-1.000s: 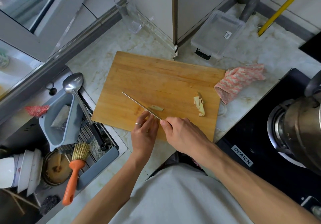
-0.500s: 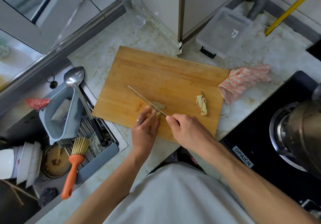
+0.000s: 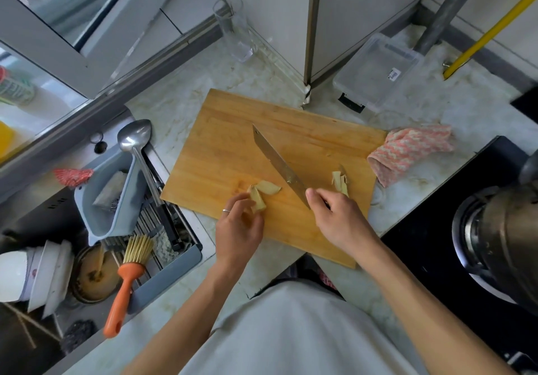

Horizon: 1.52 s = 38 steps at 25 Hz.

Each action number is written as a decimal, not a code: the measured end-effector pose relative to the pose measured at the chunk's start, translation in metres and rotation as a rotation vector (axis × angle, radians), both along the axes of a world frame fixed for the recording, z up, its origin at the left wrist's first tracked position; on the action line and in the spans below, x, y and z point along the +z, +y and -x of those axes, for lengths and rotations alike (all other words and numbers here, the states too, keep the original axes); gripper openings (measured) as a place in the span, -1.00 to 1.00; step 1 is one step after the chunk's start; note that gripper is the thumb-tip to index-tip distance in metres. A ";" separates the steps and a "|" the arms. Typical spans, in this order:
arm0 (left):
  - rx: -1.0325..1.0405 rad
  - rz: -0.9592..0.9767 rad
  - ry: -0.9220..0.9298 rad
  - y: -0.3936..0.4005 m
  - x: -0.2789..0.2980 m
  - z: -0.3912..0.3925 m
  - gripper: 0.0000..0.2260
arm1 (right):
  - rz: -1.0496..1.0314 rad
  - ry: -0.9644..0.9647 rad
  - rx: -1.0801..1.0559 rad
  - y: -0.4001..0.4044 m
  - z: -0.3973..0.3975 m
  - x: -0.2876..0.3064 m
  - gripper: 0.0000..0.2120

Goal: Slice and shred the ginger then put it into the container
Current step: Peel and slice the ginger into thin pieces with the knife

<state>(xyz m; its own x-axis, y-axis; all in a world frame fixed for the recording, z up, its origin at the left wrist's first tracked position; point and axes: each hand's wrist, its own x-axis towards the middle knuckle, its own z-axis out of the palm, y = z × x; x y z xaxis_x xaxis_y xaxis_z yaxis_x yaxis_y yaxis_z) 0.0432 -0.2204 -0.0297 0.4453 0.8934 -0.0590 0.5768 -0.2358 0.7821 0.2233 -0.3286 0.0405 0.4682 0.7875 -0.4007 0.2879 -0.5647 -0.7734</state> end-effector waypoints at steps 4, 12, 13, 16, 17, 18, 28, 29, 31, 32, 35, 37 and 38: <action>0.091 0.109 0.236 0.018 0.020 -0.024 -0.76 | 0.021 -0.005 0.039 -0.001 0.006 -0.004 -0.54; 0.277 0.295 0.104 0.031 0.024 -0.030 -0.83 | -0.019 0.013 0.045 -0.007 0.015 -0.005 -0.56; 0.284 0.310 0.086 0.029 0.024 -0.030 -0.80 | -0.017 0.019 0.044 -0.008 0.016 -0.005 -0.56; 0.299 0.378 0.032 0.018 0.021 -0.030 -0.75 | 0.004 0.060 0.060 -0.011 0.020 -0.004 -0.55; 0.293 0.402 0.009 0.014 0.020 -0.029 -0.72 | 0.011 0.074 0.065 -0.013 0.022 -0.004 -0.55; 0.279 0.424 -0.011 0.009 0.019 -0.028 -0.70 | 0.016 0.084 0.070 -0.014 0.024 -0.004 -0.55; 0.389 0.446 -0.096 -0.005 0.023 -0.024 -0.65 | 0.023 0.099 0.094 0.001 0.034 -0.005 -0.55; 0.407 0.427 -0.100 -0.005 0.022 -0.022 -0.66 | 0.026 0.087 0.110 0.004 0.035 -0.005 -0.55; 0.406 0.378 -0.099 -0.006 0.021 -0.020 -0.66 | 0.037 0.065 0.127 0.009 0.036 -0.002 -0.56; 0.401 0.353 -0.094 -0.007 0.020 -0.020 -0.66 | 0.039 0.053 0.126 0.009 0.036 0.000 -0.56; 0.336 0.234 -0.044 -0.011 0.015 -0.019 -0.73 | 0.049 -0.003 0.143 0.005 0.037 0.010 -0.56; 0.230 0.130 -0.017 -0.014 0.008 -0.014 -0.81 | 0.076 -0.050 0.189 0.001 0.041 0.016 -0.56; 0.164 0.072 0.017 -0.014 0.004 -0.011 -0.83 | 0.091 -0.069 0.205 0.000 0.043 0.018 -0.56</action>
